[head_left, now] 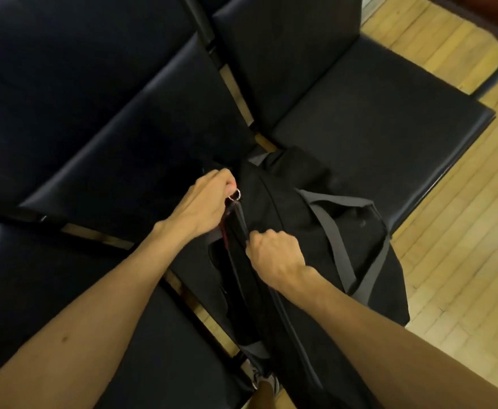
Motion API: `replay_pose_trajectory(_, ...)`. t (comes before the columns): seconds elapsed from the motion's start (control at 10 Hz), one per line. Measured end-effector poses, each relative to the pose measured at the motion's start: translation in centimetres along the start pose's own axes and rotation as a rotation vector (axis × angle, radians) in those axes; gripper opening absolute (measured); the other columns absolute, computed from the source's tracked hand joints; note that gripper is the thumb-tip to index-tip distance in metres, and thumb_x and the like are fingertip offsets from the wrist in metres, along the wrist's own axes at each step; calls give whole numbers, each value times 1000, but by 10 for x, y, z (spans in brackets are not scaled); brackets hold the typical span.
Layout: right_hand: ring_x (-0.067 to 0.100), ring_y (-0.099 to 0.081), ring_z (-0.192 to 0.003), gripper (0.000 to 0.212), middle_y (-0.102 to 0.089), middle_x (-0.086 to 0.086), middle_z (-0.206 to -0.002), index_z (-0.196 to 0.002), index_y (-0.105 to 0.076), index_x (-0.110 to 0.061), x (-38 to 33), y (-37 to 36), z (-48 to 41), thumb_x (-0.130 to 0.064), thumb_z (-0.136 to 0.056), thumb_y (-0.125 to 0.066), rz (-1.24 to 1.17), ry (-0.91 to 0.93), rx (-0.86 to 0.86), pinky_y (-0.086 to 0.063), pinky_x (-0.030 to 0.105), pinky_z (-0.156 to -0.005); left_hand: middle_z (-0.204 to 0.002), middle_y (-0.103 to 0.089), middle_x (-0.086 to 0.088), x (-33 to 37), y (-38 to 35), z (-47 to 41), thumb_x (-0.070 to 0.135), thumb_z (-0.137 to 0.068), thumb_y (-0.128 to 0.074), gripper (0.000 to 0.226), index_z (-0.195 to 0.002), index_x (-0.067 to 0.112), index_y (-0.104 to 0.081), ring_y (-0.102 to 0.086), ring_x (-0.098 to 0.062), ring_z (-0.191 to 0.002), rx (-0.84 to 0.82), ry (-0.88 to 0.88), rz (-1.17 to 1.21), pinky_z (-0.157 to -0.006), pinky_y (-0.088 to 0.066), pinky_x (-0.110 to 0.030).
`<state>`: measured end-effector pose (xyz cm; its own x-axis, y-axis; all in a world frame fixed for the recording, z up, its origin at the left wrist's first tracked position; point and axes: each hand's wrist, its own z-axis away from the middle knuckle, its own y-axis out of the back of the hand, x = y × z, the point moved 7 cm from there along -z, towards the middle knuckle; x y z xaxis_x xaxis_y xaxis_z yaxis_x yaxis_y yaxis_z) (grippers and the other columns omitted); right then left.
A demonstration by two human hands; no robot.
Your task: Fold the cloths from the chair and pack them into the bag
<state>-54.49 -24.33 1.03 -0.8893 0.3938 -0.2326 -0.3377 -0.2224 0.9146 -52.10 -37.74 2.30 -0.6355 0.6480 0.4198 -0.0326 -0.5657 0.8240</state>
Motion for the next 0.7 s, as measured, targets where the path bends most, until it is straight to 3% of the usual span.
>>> replay_pose_trajectory(0.1,22,-66,-64,12,-64,3,-80,-90,-64,-10,-8,-8,26,-10,-81,-71,102,226,-100,-21,22,-40,-103,-57,-3,-20,4,-41,8,-101,-44,15,-97,19,-54,-58,-26,-90,32,97,-78,-75,-48,-43)
replay_pose_trajectory(0.2,17,-48,-37,24,-52,-3,-54,-67,-62,-14,8,5,34,-9,-59,-84,164,281,-65,0,19,-44,-109,-62,-10,-31,8,-77,3,-95,-48,21,-104,18,-59,-62,-34,-97,71,254,-206,-76,-48,-42)
replay_pose_trajectory(0.3,16,-27,-29,32,-34,-5,-44,-58,-55,-17,20,15,31,-9,-51,-85,168,279,6,0,15,-44,-118,-63,-17,-41,26,-98,3,-95,-51,25,-116,8,-62,-63,-39,-106,199,394,-364,-79,-48,-43)
replay_pose_trajectory(0.4,17,-38,-25,41,-41,-6,-38,-55,-53,-19,26,39,18,-18,-48,-94,137,278,110,-15,18,-34,-120,-61,-16,-52,37,-101,2,-96,-52,23,-117,5,-60,-63,-38,-105,325,454,-301,-77,-48,-42)
replay_pose_trajectory(0.5,20,-45,-26,41,-46,-4,-38,-56,-51,-17,36,52,1,-20,-60,-92,69,250,225,-27,23,-29,-117,-62,-14,-58,56,-85,7,-97,-54,21,-117,10,-61,-63,-31,-102,448,484,-100,-81,-52,-41)
replay_pose_trajectory(0.6,26,-60,-46,27,-61,3,-56,-75,-57,-14,40,47,-11,-32,-89,-71,-48,125,249,-44,34,-40,-123,-61,-8,-55,73,-57,16,-102,-49,26,-124,16,-61,-61,-24,-108,439,409,100,-85,-49,-34)
replay_pose_trajectory(0.7,27,-68,-88,39,-68,5,-96,-107,-56,-16,27,28,-12,-52,-100,-43,-70,72,-88,-55,39,-73,-107,-66,7,-30,75,-8,26,-102,-52,18,-109,25,-68,-62,-12,-100,249,262,256,-76,-45,-21)
